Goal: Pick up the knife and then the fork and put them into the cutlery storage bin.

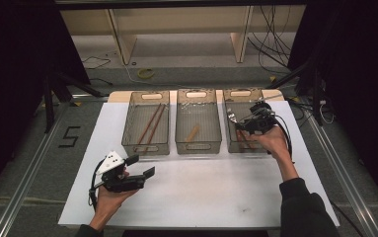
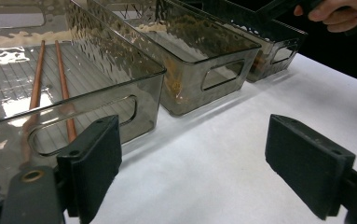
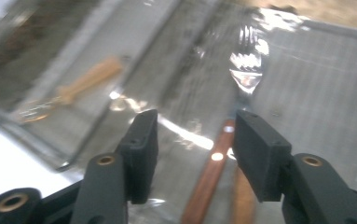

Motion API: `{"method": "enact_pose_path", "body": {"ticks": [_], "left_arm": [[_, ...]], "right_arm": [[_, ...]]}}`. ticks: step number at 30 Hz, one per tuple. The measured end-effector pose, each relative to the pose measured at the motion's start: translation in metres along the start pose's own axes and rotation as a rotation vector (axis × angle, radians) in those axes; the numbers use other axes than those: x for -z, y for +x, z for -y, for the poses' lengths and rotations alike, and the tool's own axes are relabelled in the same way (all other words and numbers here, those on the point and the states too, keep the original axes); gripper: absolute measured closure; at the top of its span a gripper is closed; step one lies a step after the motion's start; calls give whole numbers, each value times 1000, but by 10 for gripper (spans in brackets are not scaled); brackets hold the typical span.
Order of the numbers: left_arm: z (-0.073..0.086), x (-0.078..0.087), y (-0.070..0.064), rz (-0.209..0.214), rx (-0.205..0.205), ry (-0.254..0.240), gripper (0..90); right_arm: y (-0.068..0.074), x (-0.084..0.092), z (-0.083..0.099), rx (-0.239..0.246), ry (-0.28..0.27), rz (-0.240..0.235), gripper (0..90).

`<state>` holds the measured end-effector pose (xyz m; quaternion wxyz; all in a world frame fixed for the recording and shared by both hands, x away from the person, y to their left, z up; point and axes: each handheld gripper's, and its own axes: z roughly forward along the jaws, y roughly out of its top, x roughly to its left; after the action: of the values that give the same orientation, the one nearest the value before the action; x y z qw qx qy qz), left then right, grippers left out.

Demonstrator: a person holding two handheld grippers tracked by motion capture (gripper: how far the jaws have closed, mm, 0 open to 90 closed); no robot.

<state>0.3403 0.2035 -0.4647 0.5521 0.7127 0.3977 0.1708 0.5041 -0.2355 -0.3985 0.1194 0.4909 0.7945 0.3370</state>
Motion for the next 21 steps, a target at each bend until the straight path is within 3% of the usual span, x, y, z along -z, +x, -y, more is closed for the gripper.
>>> {"method": "enact_pose_path", "body": {"ticks": [6, 15, 21], "left_arm": [[0, 0, 0, 1, 1, 0, 180], [0, -1, 0, 8, 6, 5, 180], [0, -2, -1, 15, 2, 11, 181]], "right_arm": [[24, 11, 13, 57, -61, -60, 415], [52, 25, 40, 71, -138, -137, 339], [62, 30, 60, 63, -166, -192, 310]]}}
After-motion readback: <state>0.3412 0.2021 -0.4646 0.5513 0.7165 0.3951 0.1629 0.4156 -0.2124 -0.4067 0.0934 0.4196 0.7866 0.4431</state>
